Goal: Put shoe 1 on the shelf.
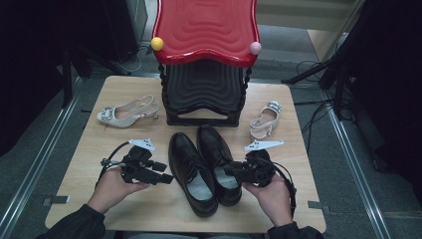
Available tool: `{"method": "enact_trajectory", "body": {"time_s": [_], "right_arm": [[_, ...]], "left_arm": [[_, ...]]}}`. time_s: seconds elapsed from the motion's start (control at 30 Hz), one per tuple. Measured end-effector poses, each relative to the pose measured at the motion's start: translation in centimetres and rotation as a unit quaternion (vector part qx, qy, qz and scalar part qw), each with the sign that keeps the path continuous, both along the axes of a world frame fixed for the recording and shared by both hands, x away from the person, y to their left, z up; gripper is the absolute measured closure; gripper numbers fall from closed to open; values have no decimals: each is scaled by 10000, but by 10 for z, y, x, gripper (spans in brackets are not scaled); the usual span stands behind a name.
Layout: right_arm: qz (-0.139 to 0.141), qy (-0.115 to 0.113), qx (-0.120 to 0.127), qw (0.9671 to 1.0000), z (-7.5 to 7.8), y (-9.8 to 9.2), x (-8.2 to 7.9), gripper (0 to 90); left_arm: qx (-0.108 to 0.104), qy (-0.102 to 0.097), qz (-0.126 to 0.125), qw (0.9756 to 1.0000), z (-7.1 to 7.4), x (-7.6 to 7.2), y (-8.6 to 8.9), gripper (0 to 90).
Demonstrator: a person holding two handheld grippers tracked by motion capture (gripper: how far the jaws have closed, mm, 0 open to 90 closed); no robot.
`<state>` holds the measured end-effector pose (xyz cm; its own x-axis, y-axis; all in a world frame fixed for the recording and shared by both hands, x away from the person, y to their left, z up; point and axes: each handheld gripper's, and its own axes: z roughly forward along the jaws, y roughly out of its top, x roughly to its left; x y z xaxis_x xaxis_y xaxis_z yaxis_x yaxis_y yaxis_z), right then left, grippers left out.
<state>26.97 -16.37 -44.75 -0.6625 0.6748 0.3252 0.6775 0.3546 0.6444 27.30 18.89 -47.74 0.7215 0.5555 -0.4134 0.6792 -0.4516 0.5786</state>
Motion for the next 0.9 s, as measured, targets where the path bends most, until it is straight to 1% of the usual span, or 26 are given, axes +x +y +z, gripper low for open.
{"method": "enact_trajectory", "body": {"time_s": [0.1, 0.2, 0.5, 0.53, 0.77, 0.8, 0.9], "right_arm": [[42, 17, -13, 10000, 0, 2, -2, 653], [138, 63, -114, 9998, -1, 8, -5, 644], [281, 126, -185, 9994, -2, 20, -11, 614], [283, 175, -193, 9993, -3, 22, -12, 607], [330, 241, -316, 9987, -7, 31, -13, 590], [307, 293, -340, 9985, -8, 34, -11, 581], [292, 347, -372, 9983, -11, 38, -9, 574]], "left_arm": [[10, -40, -3, 10000, 1, 1, 1, 375], [38, -52, 3, 10000, 1, 2, 2, 375], [10, -134, 20, 9999, 5, 4, 6, 368], [12, -152, 9, 9999, 6, 4, 7, 366], [29, -204, 8, 9998, 8, 6, 7, 366], [2, -200, 4, 9998, 8, 7, 7, 366], [19, -208, 3, 9998, 8, 8, 7, 366]]}}
